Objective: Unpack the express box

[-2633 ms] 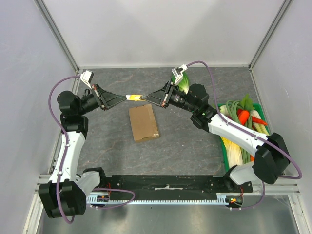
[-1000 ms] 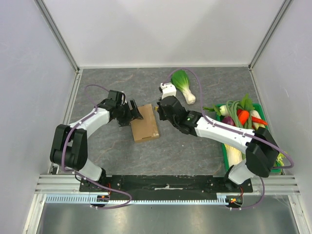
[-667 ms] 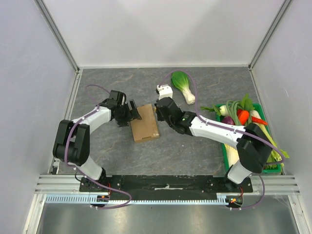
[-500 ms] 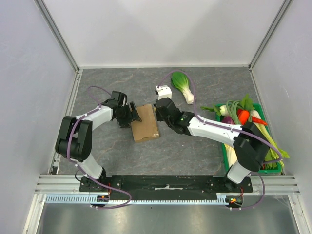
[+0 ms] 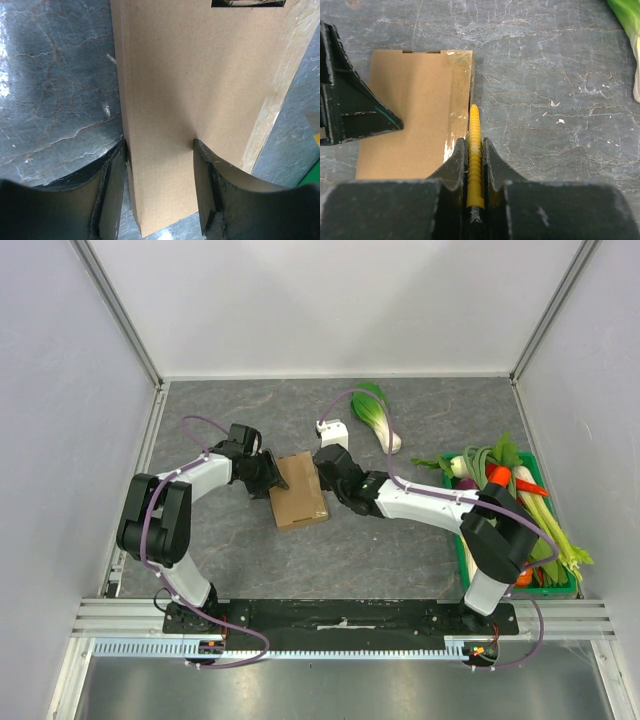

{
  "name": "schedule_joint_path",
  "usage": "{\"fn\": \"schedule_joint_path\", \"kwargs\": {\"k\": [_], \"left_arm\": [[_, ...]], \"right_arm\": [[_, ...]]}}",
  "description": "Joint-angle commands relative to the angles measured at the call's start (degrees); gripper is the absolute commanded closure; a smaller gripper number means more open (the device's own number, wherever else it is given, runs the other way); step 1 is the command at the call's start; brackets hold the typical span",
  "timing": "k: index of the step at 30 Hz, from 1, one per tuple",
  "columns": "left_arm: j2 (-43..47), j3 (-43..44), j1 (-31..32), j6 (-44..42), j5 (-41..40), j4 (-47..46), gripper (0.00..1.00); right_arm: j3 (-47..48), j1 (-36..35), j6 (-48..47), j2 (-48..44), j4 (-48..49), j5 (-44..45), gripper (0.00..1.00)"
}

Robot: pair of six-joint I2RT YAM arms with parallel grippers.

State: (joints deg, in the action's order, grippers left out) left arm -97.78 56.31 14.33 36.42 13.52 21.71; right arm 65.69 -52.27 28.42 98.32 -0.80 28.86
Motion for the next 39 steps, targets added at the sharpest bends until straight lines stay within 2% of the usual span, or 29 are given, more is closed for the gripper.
{"fn": "schedule_joint_path", "kwargs": {"k": [1, 13, 39], "left_arm": [[-3.56, -0.94, 0.09, 0.4, -4.02, 4.3, 0.63], [-3.65, -0.85, 0.09, -0.04, -4.2, 4.74, 0.72], [-3.82, -0.68, 0.09, -0.13, -4.12, 5.0, 0.79]], "right_arm": [[2.68, -0.02, 0.05, 1.78, 2.47, 1.37, 1.0], [6.38, 1.12, -0.74, 4.59, 2.38, 1.11, 1.0], [8.49, 2.17, -0.56, 7.32, 1.77, -1.17, 1.0]]}}
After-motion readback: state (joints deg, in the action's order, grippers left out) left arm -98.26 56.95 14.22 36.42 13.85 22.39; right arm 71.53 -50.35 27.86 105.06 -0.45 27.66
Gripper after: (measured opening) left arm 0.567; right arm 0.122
